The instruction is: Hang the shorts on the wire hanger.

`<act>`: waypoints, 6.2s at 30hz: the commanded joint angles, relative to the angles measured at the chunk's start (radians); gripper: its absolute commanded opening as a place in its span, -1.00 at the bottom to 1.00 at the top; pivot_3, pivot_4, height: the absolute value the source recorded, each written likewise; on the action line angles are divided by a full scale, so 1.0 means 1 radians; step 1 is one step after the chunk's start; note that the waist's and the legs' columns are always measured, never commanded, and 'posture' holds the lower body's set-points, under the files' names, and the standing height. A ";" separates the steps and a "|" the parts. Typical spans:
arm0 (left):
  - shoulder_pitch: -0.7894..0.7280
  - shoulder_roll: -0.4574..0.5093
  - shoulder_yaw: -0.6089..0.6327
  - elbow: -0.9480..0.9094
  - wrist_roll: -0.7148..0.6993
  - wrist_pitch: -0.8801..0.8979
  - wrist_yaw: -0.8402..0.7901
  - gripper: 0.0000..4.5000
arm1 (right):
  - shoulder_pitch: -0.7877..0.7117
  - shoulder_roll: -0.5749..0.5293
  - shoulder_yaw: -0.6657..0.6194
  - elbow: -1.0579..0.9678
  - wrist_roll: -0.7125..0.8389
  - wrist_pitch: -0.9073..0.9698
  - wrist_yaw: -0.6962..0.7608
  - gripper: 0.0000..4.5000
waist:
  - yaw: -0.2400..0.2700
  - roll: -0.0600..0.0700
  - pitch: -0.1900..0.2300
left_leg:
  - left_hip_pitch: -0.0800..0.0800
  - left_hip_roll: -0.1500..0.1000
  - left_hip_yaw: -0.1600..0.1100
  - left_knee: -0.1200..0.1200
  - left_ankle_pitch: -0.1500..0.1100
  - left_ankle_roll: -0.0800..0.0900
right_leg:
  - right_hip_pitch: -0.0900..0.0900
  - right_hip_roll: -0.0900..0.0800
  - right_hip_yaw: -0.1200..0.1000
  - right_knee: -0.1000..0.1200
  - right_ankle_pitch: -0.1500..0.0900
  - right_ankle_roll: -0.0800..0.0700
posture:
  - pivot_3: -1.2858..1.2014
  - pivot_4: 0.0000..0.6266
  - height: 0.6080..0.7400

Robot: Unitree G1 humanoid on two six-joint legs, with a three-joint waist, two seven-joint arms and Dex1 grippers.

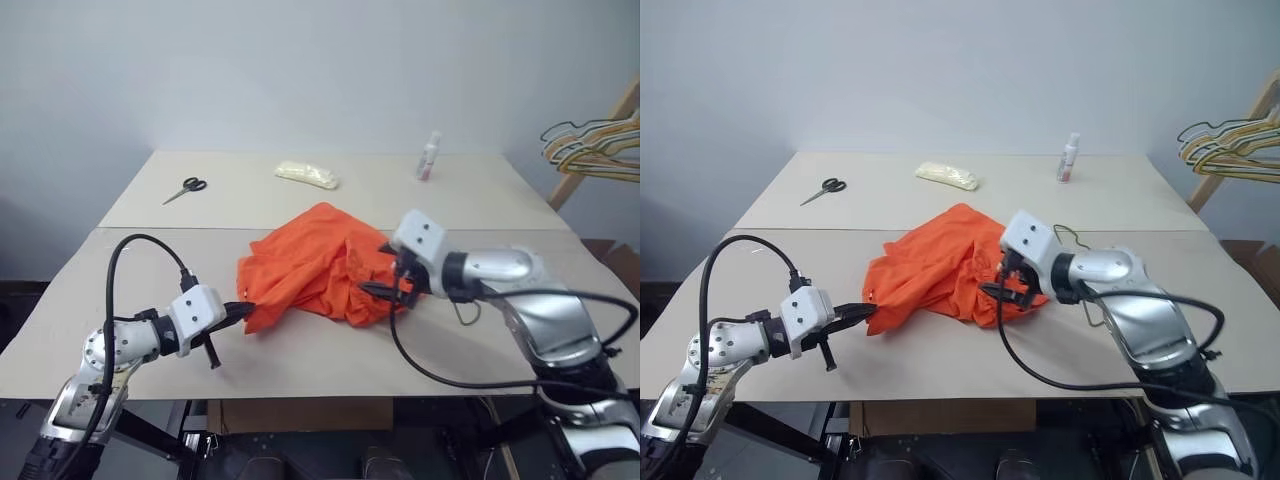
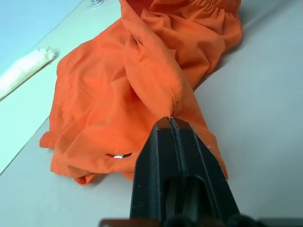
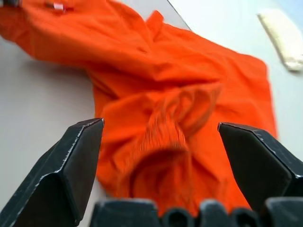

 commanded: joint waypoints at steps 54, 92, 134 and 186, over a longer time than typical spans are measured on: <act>-0.588 -0.144 0.021 0.438 0.196 0.025 0.374 -1.00 | -0.422 -0.028 0.142 0.994 -0.582 -1.166 -0.238 -0.99 | -0.016 -0.003 0.004 | 0.015 0.002 0.003 0.000 0.005 -0.005 | 0.012 0.003 -0.003 0.004 0.002 -0.006 | 0.09 -1.00 1.00; -0.191 -0.226 -0.019 0.017 -0.260 0.275 0.110 -0.92 | -0.470 0.197 0.115 0.456 -0.591 -0.649 -0.179 -1.00 | -0.068 -0.002 -0.001 | -0.004 0.001 -0.014 -0.011 0.019 -0.023 | -0.015 0.001 -0.022 0.018 0.005 -0.018 | 0.06 -1.00 1.00; -0.151 -0.606 -0.155 0.184 0.150 0.310 0.708 0.16 | -0.331 0.247 0.156 0.229 -0.623 -0.471 -0.183 -1.00 | -0.065 -0.002 -0.001 | -0.003 0.000 -0.013 -0.011 0.020 -0.024 | -0.014 0.001 -0.024 0.017 0.005 -0.019 | 0.04 -1.00 1.00; -0.886 -0.215 0.062 0.496 0.454 0.025 0.771 -0.98 | -0.542 0.154 0.038 0.929 -0.841 -0.990 -0.847 -1.00 | -0.033 -0.005 0.006 | -0.009 0.011 -0.007 -0.014 0.023 -0.024 | -0.024 0.009 -0.025 0.017 0.009 -0.028 | 0.06 -1.00 1.00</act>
